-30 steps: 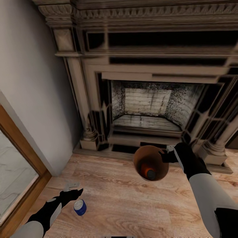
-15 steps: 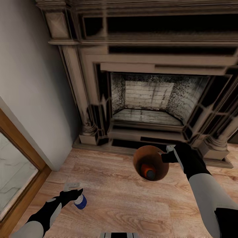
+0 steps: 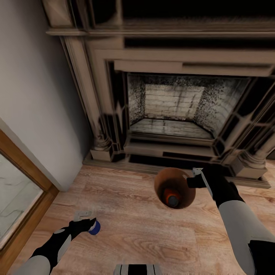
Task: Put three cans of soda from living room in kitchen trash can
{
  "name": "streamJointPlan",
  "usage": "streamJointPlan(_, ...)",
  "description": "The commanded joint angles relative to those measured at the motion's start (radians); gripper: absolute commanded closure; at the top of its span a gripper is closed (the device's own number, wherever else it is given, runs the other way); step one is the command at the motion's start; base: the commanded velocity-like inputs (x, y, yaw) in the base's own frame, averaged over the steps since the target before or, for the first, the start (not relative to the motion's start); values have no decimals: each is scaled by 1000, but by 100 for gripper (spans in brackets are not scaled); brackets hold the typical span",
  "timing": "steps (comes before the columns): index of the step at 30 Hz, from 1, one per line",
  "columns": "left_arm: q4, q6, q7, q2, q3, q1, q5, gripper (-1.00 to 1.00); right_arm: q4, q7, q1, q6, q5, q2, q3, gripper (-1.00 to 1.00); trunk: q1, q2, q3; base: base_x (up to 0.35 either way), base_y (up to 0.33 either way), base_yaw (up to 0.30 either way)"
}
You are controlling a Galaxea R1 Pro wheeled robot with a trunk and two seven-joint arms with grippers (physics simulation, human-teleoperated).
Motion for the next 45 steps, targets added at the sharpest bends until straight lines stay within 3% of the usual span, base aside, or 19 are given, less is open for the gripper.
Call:
streamJointPlan(1, 0, -2, 0, 0, 0, 0, 0, -100, -1, 4, -1, 2, -22, 0, -1, 100, 0, 0, -4, 0, 0, 0)
streamJointPlan(7, 0, -30, 0, 0, 0, 0, -1, -100, -3, 4, -3, 2, -16, -1, -2, 100, 3, -2, -27, 0, 0, 0)
streamJointPlan(10, 1, -36, 0, 0, 0, 0, -1, -100, -5, 4, -14, 2, 16, -1, -3, 100, 4, -2, -39, 0, 0, 0)
streamJointPlan(15, 0, -41, 0, 0, 0, 0, -1, -100, -6, 4, -54, 2, 66, -1, -4, 100, 4, -2, -39, 0, 0, 0)
streamJointPlan(31, 0, -49, 0, 0, -1, 1, -1, -100, -3, 4, -66, 2, 76, 3, -2, 100, 4, -2, -39, 91, -25, 0)
streamJointPlan(37, 0, -49, 0, 0, 0, 1, -1, -100, -3, 4, -66, 2, 76, 2, -2, 100, 7, -4, -62, 6, -2, 0)
streamJointPlan(45, 0, -49, 0, 0, -1, 1, -1, -100, -4, 4, -67, 2, 76, 2, -4, 100, 7, -4, -62, 0, 0, 0)
